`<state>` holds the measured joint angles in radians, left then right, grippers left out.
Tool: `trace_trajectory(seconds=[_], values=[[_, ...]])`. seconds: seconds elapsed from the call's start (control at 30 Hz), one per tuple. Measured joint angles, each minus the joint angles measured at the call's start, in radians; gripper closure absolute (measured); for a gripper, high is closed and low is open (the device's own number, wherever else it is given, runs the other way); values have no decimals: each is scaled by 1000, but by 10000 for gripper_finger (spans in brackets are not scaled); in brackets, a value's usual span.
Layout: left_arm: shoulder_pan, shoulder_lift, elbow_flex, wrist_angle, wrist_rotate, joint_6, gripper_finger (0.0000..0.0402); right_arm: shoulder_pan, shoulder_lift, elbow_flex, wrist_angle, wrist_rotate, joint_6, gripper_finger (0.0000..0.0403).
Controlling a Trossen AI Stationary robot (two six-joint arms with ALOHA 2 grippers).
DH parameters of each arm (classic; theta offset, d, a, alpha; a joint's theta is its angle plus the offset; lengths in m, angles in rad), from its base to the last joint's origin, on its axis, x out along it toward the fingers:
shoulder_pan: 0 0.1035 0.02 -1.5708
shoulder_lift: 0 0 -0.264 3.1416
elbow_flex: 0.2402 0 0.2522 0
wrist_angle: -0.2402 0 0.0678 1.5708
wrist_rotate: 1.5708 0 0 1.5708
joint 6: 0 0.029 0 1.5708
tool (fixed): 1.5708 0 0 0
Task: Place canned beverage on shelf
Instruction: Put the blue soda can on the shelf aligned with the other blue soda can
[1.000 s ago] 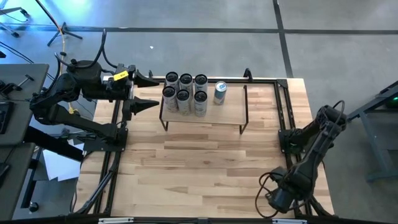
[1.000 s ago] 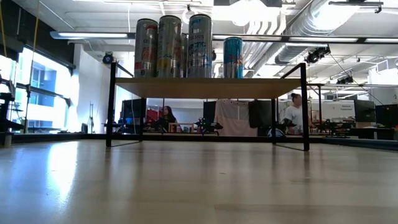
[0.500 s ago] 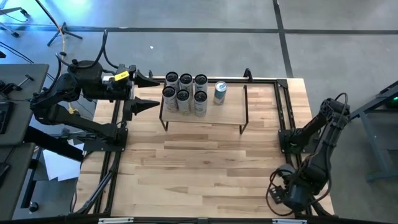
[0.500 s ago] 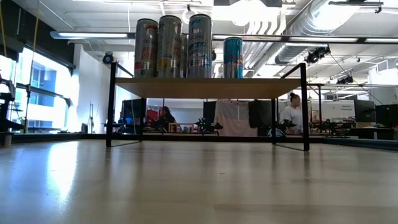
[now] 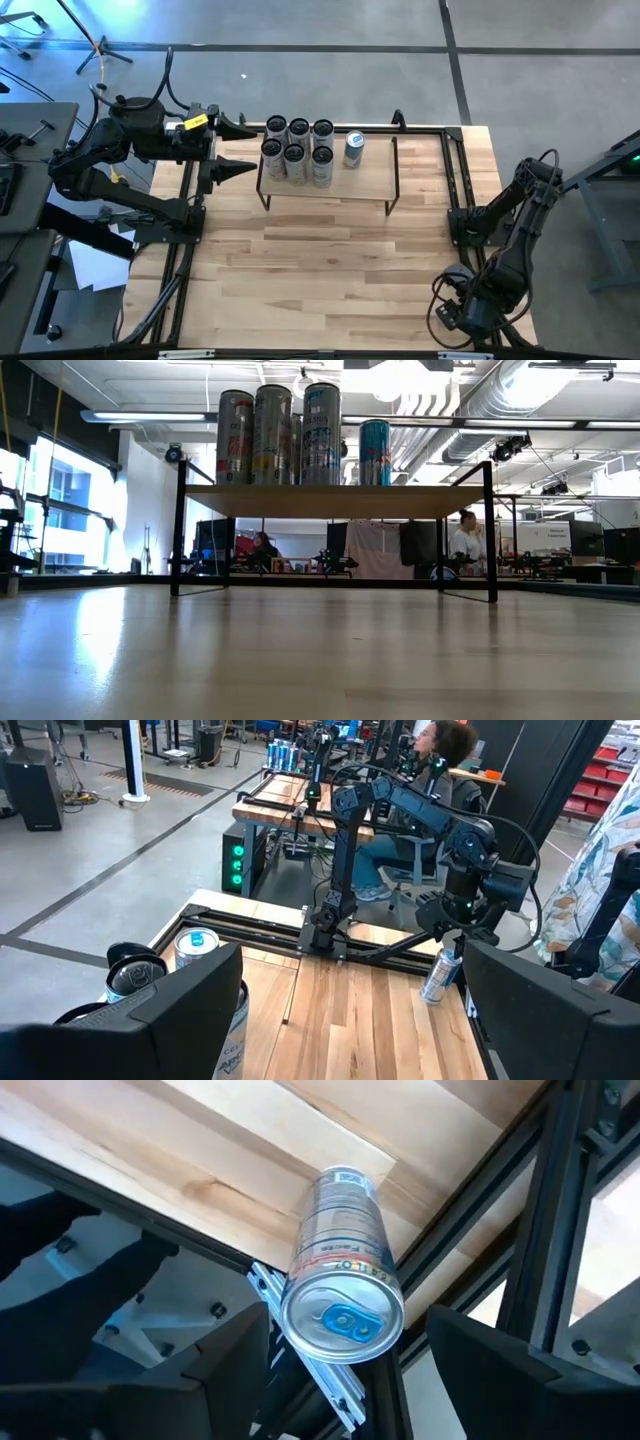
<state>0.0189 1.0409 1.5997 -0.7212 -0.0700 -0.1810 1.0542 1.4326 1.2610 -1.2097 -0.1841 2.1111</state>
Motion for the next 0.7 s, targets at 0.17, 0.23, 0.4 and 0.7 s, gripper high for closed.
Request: trace_trajectory(seconds=[0.17, 0.23, 0.4, 0.7], values=[[0, 0, 0, 0, 0, 0, 51, 0, 0, 0, -1, 0, -7, 148], [0, 0, 0, 0, 0, 0, 51, 0, 0, 0, -1, -4, -7, 148], [0, 0, 0, 0, 0, -1, 51, 0, 1, 0, -9, -48, -16, 146], [0, 0, 0, 0, 0, -1, 51, 0, 9, 0, -23, -79, 2, 77]])
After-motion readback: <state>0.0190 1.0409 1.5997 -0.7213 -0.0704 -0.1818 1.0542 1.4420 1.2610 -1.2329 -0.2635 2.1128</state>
